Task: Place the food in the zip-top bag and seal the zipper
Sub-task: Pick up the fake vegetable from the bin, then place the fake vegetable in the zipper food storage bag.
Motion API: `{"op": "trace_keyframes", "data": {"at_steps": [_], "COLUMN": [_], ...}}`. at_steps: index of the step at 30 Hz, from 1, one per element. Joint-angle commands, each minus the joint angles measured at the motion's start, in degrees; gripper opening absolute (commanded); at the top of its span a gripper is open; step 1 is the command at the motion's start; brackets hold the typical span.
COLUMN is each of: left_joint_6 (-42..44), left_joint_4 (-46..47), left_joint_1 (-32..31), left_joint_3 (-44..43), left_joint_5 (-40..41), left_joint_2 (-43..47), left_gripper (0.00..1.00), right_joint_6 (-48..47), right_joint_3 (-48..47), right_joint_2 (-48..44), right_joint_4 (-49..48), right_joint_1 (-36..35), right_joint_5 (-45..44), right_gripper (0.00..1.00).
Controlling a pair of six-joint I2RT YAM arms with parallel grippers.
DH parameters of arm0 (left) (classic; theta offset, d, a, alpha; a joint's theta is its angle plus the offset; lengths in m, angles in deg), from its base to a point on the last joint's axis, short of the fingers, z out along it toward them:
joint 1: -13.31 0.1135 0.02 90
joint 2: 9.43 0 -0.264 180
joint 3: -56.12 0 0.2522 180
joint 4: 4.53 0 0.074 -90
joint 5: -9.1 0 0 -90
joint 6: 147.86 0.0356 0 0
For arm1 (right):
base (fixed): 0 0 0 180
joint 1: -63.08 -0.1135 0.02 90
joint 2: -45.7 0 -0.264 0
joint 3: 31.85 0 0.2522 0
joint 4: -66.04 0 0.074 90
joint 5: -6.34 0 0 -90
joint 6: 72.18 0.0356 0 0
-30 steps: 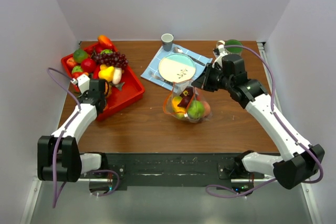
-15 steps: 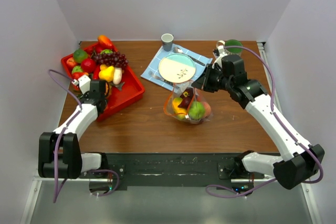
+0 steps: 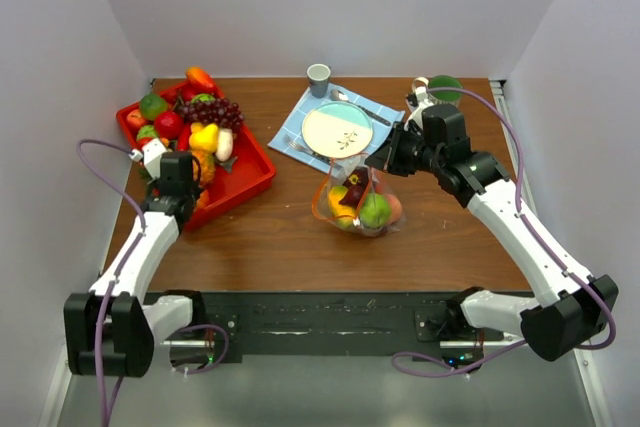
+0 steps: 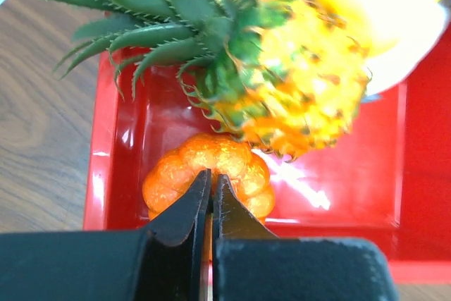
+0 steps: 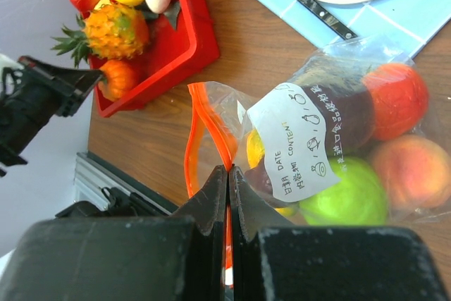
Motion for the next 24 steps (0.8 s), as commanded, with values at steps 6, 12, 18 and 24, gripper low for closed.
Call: {"op": "trace_keyframes", "data": {"at_steps": [6, 12, 18, 24], "left_joint_6": [5.1, 6.0, 6.3, 0.8], "left_joint_4": [-2.9, -3.4, -4.6, -2.6], "left_joint_1": [0.3, 0.3, 0.1, -14.1], "left_joint_3": [-4.9, -6.8, -10.8, -17.0], "left_joint_5": [-9.1, -13.1, -21.0, -23.6], "left_joint_2": [6.9, 6.3, 8.2, 8.2], "left_gripper": [0.0, 0.0, 0.0, 0.0], "right_joint_6": [-0.3, 0.1, 0.5, 0.8], "right_joint_3": [-2.7, -2.6, -3.0, -5.0], "right_joint_2": [-0.6, -0.6, 0.5, 2.3], "right_joint_4": [-0.7, -0.4, -0.6, -0.2], "right_joint_1": [-0.3, -0.2, -0.2, -0.2], "right_joint_5": [-0.5, -0.9, -0.8, -2.3], "right_gripper": [0.0, 0.0, 0.0, 0.0]}}
